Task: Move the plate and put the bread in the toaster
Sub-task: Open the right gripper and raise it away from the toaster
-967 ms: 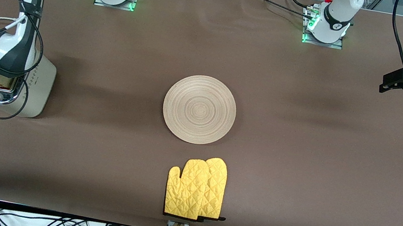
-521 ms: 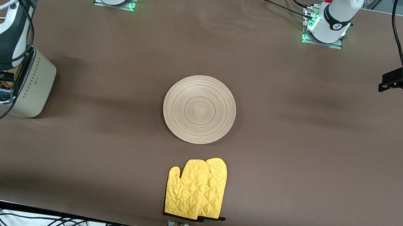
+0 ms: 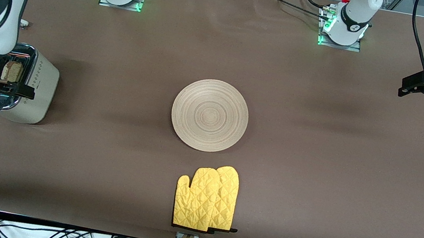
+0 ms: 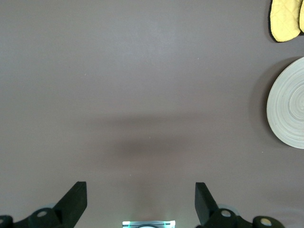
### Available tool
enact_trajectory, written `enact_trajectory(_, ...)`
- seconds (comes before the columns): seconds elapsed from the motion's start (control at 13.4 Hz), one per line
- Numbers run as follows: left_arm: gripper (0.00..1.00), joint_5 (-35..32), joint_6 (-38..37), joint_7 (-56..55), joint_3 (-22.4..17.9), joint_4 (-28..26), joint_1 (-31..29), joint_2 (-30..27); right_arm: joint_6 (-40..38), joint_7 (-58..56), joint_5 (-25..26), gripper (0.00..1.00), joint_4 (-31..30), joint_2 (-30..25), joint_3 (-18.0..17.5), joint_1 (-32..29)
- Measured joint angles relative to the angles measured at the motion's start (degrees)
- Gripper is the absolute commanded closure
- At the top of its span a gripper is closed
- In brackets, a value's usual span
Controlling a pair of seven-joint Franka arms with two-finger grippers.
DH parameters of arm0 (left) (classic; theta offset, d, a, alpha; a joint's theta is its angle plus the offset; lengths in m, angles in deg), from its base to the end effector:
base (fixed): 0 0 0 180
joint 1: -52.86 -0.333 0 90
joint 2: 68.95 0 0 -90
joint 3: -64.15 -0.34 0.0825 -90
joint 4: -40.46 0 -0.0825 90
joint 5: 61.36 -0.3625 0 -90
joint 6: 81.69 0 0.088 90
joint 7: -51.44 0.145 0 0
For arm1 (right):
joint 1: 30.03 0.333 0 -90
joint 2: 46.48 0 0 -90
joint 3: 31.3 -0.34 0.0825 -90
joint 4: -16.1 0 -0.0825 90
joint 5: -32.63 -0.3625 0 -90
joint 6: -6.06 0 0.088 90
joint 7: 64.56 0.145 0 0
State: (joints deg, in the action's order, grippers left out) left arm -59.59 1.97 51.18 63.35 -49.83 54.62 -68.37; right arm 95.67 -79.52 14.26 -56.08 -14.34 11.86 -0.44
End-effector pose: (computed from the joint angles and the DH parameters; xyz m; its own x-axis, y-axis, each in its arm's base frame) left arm 0.5186 -0.0135 0.5943 0.9920 -0.0155 -0.1256 -0.0118 -0.9995 0.0302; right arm 0.6645 0.0009 0.4711 0.9898 0.0639 -0.1270 0.0672 -0.9975 0.0218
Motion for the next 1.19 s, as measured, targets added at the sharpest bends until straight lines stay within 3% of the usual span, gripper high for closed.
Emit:
enact_trajectory(0.15, 0.00, 0.0, 0.0, 0.0, 0.0, 0.0, 0.0, 0.0, -0.4, 0.1, 0.5, 0.00, 0.0, -1.9, -3.1, -0.1)
enact_trajectory(0.22, 0.00, 0.0, 0.0, 0.0, 0.0, 0.0, 0.0, 0.0, -0.4, 0.7, 2.9, 0.00, -0.2, -3.5, -7.8, -2.1)
enact_trajectory(0.45, 0.00, 0.0, 0.0, 0.0, 0.0, 0.0, 0.0, 0.0, 2.4, 2.3, 14.8, 0.00, -1.7, -8.7, -26.2, -11.9)
enact_trajectory(0.52, 0.00, 0.0, 0.0, 0.0, 0.0, 0.0, 0.0, 0.0, 3.6, 2.5, 16.1, 0.00, -2.6, -10.3, -30.2, -14.5)
enact_trajectory(0.97, 0.00, 0.0, -0.1, 0.0, 0.3, 0.0, 0.0, 0.1, 7.8, 2.5, 16.7, 0.00, -11.4, -20.0, -42.3, -28.5)
enact_trajectory(1.19, 0.00, 0.0, -0.1, 0.0, 0.6, 0.0, 0.0, 0.2, 7.8, 2.5, 16.7, 0.00, -14.8, -23.3, -45.0, -31.0)
